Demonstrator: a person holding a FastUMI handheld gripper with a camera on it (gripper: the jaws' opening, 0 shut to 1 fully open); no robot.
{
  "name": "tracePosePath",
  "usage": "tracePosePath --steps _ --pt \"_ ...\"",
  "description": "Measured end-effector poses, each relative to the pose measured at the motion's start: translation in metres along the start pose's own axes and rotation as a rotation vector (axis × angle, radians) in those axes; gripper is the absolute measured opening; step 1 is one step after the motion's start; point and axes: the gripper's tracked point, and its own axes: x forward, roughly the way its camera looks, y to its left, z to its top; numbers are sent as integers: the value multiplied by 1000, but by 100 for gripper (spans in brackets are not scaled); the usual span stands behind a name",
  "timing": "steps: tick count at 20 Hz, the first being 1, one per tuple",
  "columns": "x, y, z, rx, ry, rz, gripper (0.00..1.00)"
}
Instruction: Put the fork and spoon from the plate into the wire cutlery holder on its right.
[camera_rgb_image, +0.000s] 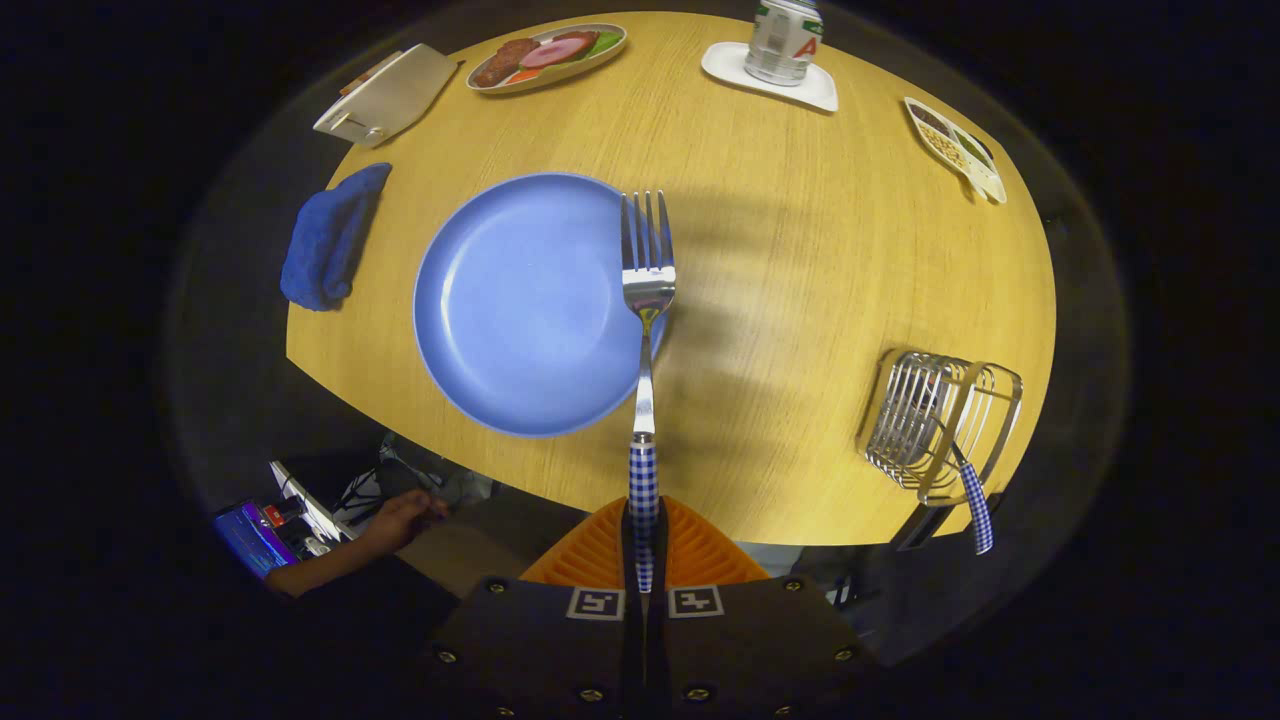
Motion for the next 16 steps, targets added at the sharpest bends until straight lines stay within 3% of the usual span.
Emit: tracePosePath --steps 5,12,16 --pt "-10 -38 -35 68 20 0 2" --pt "-29 -117 -100 37 125 -141 2" --pt "-38 -132 -117 68 147 -156 2"
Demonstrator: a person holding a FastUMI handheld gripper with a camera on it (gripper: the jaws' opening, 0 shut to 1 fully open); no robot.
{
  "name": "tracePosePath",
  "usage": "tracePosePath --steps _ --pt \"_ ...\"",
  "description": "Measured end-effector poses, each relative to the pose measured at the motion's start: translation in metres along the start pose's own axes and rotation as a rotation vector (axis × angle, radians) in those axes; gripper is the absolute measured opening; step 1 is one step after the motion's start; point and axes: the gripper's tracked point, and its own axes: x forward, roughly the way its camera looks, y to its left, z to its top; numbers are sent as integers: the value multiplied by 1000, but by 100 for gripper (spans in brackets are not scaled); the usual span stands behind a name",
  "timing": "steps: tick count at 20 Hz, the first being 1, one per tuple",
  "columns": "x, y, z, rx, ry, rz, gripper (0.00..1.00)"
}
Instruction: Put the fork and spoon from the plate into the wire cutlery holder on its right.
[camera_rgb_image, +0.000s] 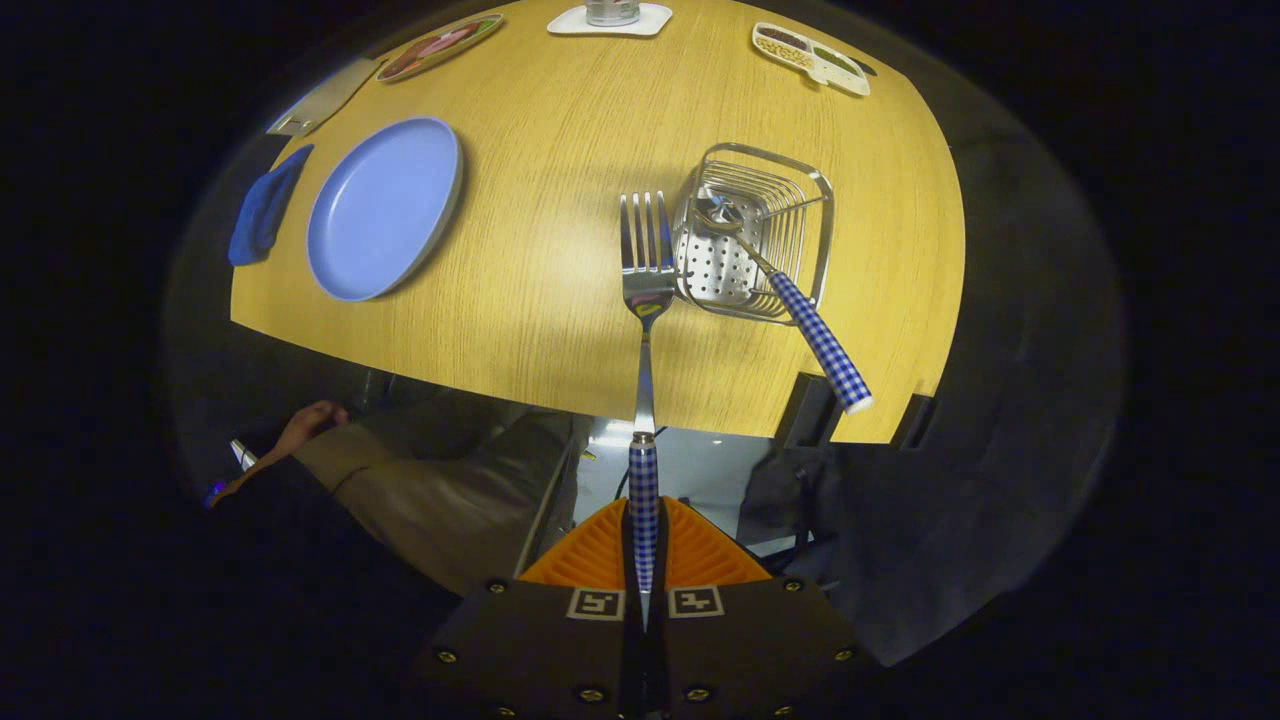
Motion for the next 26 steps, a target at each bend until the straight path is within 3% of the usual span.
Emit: tracePosePath --steps 9,12,26 --pt "-13 -20 1 46 24 31 2" --pt "-13 -35 5 48 42 -1 2" --pt "-19 -58 20 -55 328 -48 2"
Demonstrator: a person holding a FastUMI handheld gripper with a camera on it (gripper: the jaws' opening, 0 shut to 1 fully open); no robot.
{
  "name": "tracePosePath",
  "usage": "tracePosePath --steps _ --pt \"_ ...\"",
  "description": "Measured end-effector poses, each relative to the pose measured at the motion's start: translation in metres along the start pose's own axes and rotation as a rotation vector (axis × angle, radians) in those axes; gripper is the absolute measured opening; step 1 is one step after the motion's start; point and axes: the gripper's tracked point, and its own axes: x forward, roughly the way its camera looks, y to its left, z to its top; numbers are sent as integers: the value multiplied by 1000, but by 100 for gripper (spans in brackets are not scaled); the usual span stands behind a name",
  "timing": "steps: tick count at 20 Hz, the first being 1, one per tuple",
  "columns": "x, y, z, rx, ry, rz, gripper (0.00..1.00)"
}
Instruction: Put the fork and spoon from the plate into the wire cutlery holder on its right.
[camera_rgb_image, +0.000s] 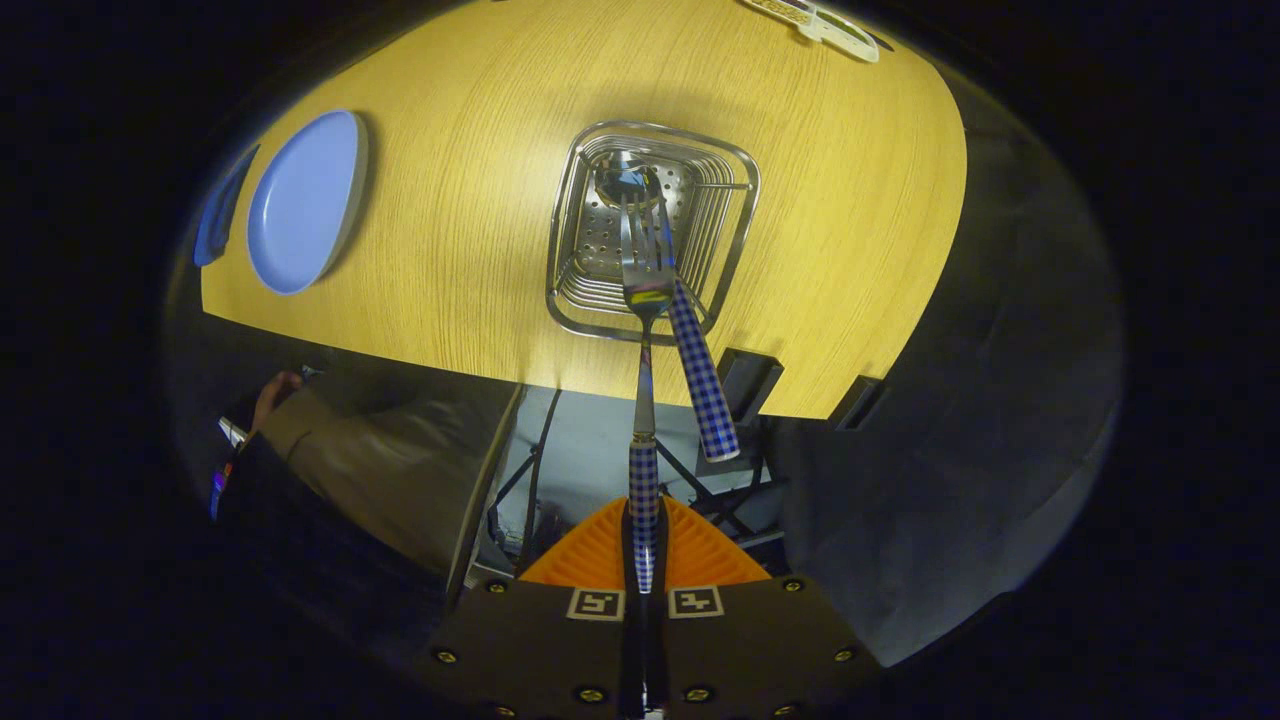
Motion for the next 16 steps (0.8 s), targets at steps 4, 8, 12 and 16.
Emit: tracePosePath --steps 4,8,12,16 --pt "-8 -9 9 -36 74 -40 2" --pt "-10 -11 20 -62 124 -69 2" --pt "-12 -17 31 -68 144 -76 2" --pt "-14 -16 36 -85 172 -67 5"
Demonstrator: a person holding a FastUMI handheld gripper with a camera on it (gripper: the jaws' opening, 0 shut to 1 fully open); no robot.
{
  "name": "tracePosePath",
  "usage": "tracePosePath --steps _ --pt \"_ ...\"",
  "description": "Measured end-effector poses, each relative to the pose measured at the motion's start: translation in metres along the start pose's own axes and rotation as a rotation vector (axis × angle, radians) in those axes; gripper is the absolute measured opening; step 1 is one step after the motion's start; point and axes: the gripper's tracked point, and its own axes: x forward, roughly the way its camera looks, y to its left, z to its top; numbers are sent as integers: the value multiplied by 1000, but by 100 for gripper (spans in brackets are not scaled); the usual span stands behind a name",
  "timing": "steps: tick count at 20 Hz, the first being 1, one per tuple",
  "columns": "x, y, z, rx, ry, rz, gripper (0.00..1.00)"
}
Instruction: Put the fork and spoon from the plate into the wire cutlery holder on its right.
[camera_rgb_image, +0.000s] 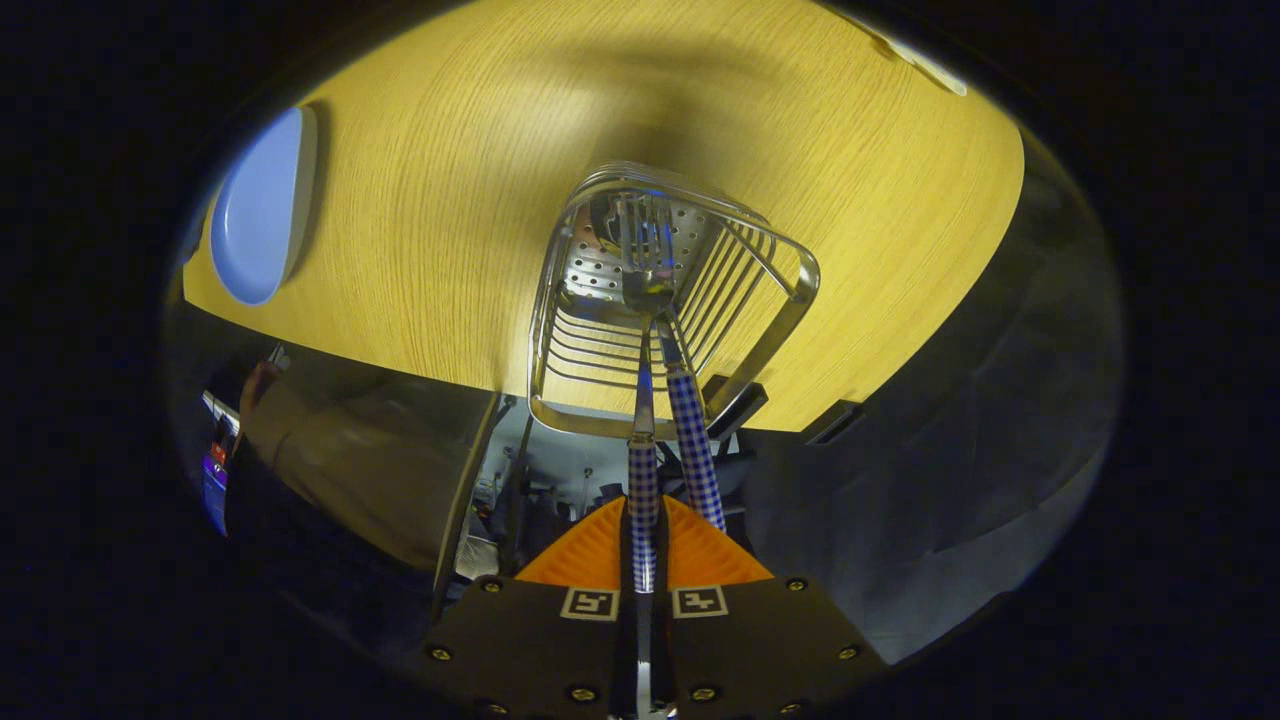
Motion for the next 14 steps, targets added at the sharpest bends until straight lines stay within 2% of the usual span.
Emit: tracePosePath --steps 3,7,8,9,11,13,14 --pt "-3 -2 7 -5 -10 15 5" --pt "-8 1 15 -8 -38 44 13" --pt "-12 2 15 -12 -46 49 30" --pt "-13 0 14 -16 -54 45 40" --pt "-20 -9 13 -30 -78 18 46" --pt "-27 -15 7 -34 -113 -2 48" --pt "-28 -19 4 -40 -133 -9 64"
